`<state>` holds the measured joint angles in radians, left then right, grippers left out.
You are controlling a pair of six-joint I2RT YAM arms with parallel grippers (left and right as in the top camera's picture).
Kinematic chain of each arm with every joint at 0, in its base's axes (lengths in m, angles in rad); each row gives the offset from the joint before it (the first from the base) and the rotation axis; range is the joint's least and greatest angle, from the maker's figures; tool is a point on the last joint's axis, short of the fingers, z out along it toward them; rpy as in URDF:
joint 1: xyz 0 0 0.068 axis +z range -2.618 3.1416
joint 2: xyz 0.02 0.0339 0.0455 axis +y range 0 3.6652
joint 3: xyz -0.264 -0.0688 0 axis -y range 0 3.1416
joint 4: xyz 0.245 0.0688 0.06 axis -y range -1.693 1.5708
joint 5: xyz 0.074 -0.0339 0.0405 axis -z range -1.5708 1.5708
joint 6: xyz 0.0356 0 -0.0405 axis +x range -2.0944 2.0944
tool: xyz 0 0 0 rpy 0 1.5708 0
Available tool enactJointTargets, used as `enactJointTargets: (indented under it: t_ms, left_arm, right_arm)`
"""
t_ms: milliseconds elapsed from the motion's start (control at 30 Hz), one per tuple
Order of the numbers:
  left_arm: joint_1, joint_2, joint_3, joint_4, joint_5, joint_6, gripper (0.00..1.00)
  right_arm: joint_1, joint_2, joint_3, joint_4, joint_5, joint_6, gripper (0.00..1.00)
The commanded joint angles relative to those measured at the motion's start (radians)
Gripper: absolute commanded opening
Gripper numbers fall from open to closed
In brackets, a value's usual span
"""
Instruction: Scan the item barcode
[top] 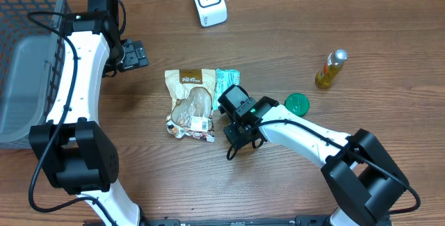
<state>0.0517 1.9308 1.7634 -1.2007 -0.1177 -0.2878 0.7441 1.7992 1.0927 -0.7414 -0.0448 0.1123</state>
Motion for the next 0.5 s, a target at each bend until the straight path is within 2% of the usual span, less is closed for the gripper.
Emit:
enactJointTargets:
  t_ms: [0,233,300,400,467]
  left_arm:
    - [-0.013,-0.016,0.016,0.001,-0.013,0.004,0.99]
    - [-0.013,-0.016,0.016,0.001,-0.013,0.004,1.0]
    - [-0.013,-0.016,0.016,0.001,-0.013,0.004,0.99]
    - [-0.013,-0.016,0.016,0.001,-0.013,0.004,0.99]
    - [-0.013,-0.016,0.016,0.001,-0.013,0.004,1.0]
  right_arm:
    - [0.011,0.01,0.071,-0.038,-0.001,-0.032,0.13]
    - [0.013,0.01,0.211,-0.19,-0.001,-0.032,0.31]
    - [0.013,0.01,0.211,-0.228,-0.002,-0.032,0.36]
    - [0.013,0.01,0.192,-0.261,-0.002,-0.031,0.38]
    - [0.013,0.01,0.155,-0.244,-0.001,-0.027,0.43]
